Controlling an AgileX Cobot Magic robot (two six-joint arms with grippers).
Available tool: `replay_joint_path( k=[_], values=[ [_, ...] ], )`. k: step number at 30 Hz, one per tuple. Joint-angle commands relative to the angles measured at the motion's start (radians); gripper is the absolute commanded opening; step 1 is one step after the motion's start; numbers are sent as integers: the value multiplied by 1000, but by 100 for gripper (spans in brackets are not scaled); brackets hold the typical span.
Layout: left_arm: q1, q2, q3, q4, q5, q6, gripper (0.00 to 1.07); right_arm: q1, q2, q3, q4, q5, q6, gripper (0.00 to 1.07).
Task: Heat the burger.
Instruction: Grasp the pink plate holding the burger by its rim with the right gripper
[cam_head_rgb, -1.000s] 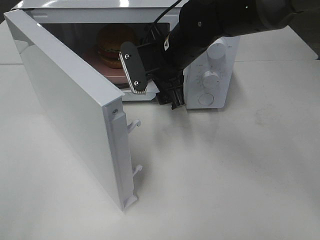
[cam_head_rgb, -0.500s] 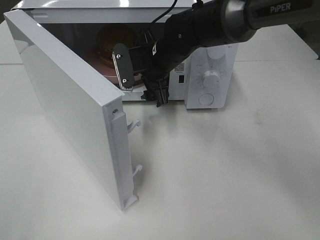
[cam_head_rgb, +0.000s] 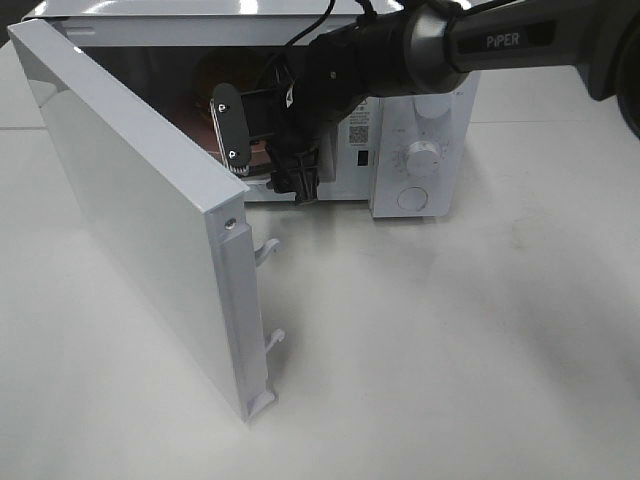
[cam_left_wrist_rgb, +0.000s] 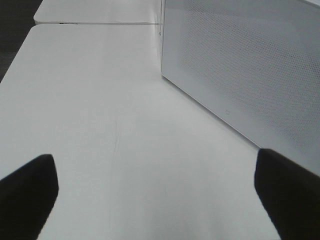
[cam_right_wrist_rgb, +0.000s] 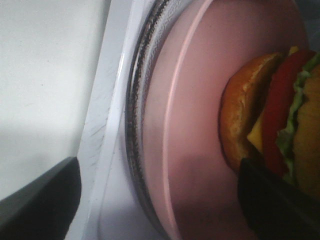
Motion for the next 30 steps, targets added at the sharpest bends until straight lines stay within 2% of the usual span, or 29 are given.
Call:
replay_joint_path(
  k=[1,10,12,15,16,17,18,20,21,22,30],
  values=[
    [0,-23,3,-7,-9,-5,100,-2,28,-49,0,30,8,81],
    [0,-23,3,-7,-9,-5,100,-19,78,-108,27,43,9,77],
    [0,-23,3,-7,-9,-5,100,-25,95,-127,54,38,8,67],
    [0,-23,3,-7,-9,-5,100,-25,101,-134,54,37,8,62],
    [0,-23,3,-7,-9,-5,100,-25,103,-142,54,36,2,49],
    [0,-23,3,-7,-9,-5,100,-25,104,-142,54,35,0,40],
    [0,-23,3,-7,-9,-5,100,-25,104,-142,54,35,0,40],
    [0,-23,3,-7,-9,-5,100,-25,103,-142,54,52,0,5],
    [0,-23,3,-7,-9,-5,100,-25,103,-142,54,52,0,5],
    [0,-23,3,-7,-9,-5,100,-25,103,-142,54,57,0,0],
    [0,-23,3,-7,-9,-5,100,-23,83,-141,54,83,-4,0]
  ],
)
